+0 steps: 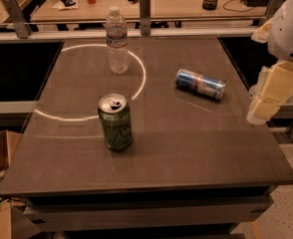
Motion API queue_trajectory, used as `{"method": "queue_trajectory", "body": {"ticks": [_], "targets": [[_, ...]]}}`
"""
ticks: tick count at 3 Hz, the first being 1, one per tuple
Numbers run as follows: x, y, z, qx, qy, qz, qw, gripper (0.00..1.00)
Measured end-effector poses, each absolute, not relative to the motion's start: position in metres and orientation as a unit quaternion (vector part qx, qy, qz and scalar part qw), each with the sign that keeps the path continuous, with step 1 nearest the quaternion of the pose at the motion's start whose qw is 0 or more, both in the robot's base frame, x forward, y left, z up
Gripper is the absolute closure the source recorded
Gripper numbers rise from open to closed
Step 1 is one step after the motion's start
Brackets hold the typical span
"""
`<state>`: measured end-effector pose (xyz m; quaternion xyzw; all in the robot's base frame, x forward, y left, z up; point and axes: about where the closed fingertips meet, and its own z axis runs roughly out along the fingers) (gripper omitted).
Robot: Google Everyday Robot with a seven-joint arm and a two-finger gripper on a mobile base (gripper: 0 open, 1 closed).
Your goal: Place redbull can upright
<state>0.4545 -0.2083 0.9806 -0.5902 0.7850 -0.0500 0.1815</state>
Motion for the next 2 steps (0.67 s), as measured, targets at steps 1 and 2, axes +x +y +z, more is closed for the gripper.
{"method": "queue_trajectory", "body": {"ticks": [1,2], "targets": [[0.486,-0.197,0.978,-0.568,0.798,-0.067,0.19,0.0],[0.522,-0.195,0.966,-0.539,0.819,-0.07,0.183,0.0]]}}
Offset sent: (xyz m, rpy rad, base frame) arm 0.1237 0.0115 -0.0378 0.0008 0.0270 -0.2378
